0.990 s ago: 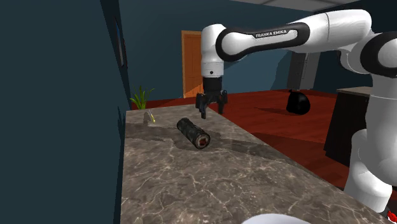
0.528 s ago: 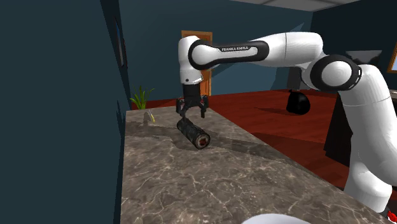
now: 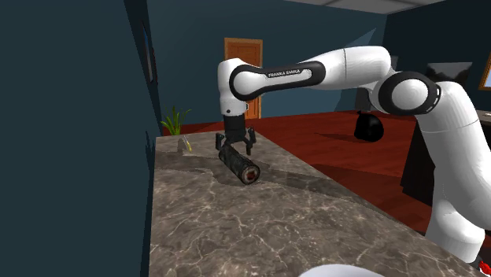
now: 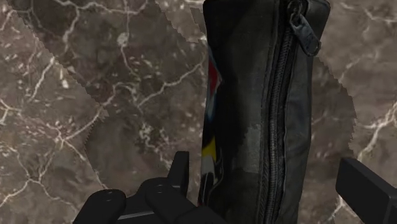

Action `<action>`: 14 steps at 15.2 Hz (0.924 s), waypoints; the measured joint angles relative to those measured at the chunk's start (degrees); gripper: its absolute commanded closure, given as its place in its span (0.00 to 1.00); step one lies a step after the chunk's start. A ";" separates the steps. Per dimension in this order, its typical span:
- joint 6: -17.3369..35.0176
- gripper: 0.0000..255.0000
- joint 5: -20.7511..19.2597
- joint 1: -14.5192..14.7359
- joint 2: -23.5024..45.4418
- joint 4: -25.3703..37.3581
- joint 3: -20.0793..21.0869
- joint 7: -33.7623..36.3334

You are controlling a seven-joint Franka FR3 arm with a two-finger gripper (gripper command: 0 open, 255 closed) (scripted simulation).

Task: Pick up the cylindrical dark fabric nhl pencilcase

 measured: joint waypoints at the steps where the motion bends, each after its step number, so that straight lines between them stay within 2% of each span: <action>1: 0.35 1.00 0.00 0.01 -0.01 -0.36 0.00 0.02; 11: 0.72 1.00 -0.01 -0.01 -0.14 -0.70 -0.01 0.04; 14: -1.14 1.00 -0.04 0.11 0.33 1.44 0.01 0.07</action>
